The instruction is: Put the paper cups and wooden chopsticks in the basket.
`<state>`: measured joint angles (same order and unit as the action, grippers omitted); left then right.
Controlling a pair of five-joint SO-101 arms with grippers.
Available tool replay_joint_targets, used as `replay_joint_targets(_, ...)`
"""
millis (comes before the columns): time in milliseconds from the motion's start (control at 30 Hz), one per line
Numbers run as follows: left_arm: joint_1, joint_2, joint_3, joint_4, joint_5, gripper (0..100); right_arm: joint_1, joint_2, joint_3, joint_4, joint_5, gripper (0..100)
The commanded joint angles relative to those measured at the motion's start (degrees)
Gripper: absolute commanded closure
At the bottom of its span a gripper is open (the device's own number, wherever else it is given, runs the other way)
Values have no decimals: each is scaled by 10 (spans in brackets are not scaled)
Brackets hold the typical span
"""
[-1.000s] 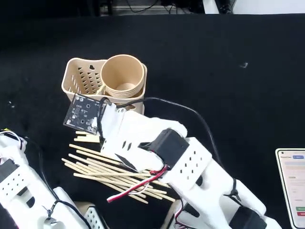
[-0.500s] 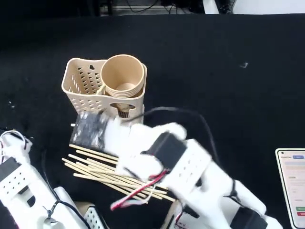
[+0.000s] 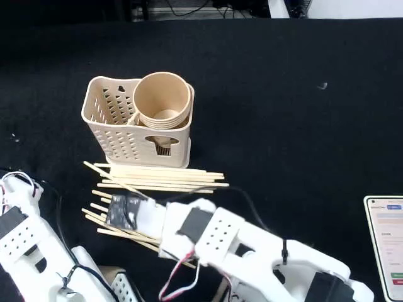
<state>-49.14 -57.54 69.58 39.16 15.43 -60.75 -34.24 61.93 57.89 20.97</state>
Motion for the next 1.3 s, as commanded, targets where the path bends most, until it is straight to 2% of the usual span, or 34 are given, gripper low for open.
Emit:
replay_joint_targets(0, 9, -9, -37, 4, -4, 870, -11, -14, 38, -62, -5, 797)
replay_joint_targets(133, 9, -9, -37, 4, -4, 870, 30, 0, 66, -97, 0, 794)
replay_joint_targets(267, 9, -9, -37, 5, -4, 870, 113, 36, 66, -118, 55, 794)
replay_joint_targets(367, 8, -9, -37, 5, -4, 870, 145, 63, 65, -124, 78, 801)
replay_joint_targets(633, 8, -9, -37, 4, -4, 870, 149, 18, 38, -104, 74, 986)
replay_joint_targets(833, 8, -9, -37, 2, -4, 870, 149, -69, 2, -7, 74, 988)
replay_joint_targets(1100, 8, -9, -36, 2, -4, 870, 149, -109, 5, 18, 74, 988)
replay_joint_targets(1267, 8, -9, -37, 2, -4, 870, 147, -109, -103, 55, 55, 988)
